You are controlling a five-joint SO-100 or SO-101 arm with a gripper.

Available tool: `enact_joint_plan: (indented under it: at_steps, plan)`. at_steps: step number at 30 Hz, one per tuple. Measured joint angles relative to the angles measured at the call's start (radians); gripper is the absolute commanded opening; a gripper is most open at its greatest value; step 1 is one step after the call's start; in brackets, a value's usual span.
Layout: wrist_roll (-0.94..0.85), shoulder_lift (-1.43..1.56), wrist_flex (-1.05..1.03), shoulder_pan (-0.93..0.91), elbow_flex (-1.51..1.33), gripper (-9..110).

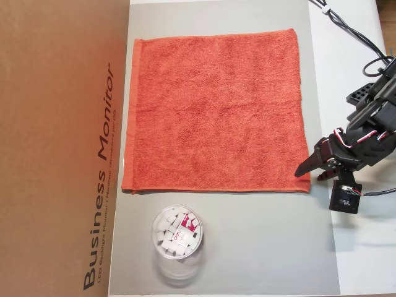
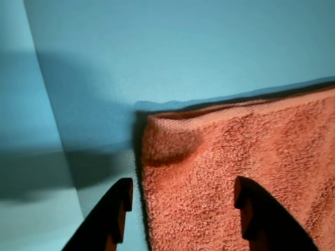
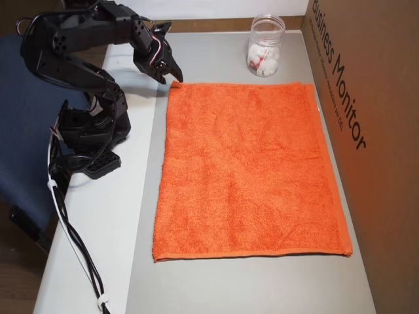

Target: Fold the blanket.

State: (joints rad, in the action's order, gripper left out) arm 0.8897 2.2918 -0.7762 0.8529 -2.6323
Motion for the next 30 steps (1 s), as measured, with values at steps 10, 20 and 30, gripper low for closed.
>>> enact_joint_plan:
  at_steps: [10, 20, 30]
  plan:
    - [0.000, -0.138, 0.152, 0.000, 0.000, 20]
    - [0.066, -0.201, 0.195, 0.000, 0.002, 20]
    - [0.268, -0.249, 0.233, -0.074, -0.011, 20]
